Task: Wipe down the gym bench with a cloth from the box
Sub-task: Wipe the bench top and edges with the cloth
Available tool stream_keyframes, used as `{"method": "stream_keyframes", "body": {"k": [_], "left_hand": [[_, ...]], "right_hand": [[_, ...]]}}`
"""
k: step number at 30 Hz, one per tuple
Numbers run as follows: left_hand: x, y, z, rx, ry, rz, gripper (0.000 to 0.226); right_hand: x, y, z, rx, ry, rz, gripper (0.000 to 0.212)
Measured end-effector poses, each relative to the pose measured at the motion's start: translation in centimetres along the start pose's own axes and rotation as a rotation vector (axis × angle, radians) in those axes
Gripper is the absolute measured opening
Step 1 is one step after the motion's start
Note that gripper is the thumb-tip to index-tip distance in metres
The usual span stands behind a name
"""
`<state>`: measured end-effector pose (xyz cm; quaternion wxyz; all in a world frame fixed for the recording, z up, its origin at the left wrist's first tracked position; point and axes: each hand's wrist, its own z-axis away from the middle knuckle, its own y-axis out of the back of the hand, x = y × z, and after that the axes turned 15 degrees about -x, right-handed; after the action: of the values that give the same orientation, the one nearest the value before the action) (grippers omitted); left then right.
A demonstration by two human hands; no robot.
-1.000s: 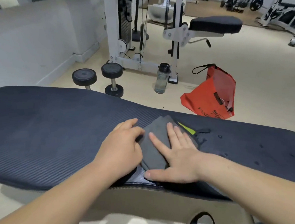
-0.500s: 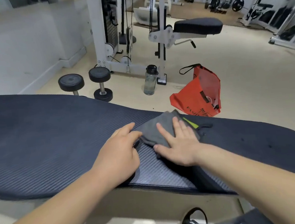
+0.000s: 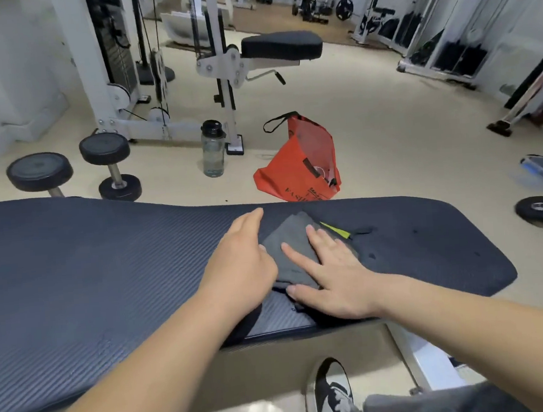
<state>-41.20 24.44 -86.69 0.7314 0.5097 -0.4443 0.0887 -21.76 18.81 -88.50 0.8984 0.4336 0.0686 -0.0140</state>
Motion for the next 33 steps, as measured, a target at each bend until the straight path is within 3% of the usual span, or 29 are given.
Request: {"method": "stream_keyframes", "body": {"k": [3,7,10,13,15,21,24,26,30,33], "left_hand": [[0.6,-0.6,-0.4,-0.002,-0.006,-0.004,0.061],[1.0,-0.9,-0.4,0.004,-0.004,-0.007,0.059],[0.6,-0.3,0.0,0.036,0.019,-0.031,0.059],[0.2,0.3,0.6,0.048,0.071,-0.073,0.058],[0.1,0.7,0.9,0.057,0.087,-0.102,0.057],[-0.1,1.6,1.2,0.021,0.097,-0.293,0.053],[-0.2,1.9,2.1,-0.016,0.102,-0.350,0.049],[-0.4,1.9,2.8,0.000,0.107,-0.347,0.045],[-0.6,1.5,3.3,0.018,0.127,-0.312,0.042],[0.0,1.1,2.5,0.003,0.097,-0.298,0.043]], "right_hand": [[-1.5,-2.5,2.3,-0.026,0.229,0.161,0.073],[-0.1,-2.1,1.3,0.073,0.293,0.155,0.073],[2.4,0.5,-1.0,0.154,0.112,0.025,0.088],[3.8,2.8,-3.1,0.130,-0.189,-0.167,0.077],[2.9,3.0,-3.6,0.078,-0.233,-0.139,0.076],[-3.5,-0.3,-0.8,-0.050,0.156,0.088,0.078],[-3.1,0.7,-1.4,-0.075,0.273,0.147,0.076],[-1.0,2.4,-2.7,-0.030,0.207,0.121,0.076],[3.0,4.3,-4.1,0.034,-0.127,-0.093,0.077],[2.4,3.5,-3.3,0.020,-0.150,-0.077,0.076]]}}
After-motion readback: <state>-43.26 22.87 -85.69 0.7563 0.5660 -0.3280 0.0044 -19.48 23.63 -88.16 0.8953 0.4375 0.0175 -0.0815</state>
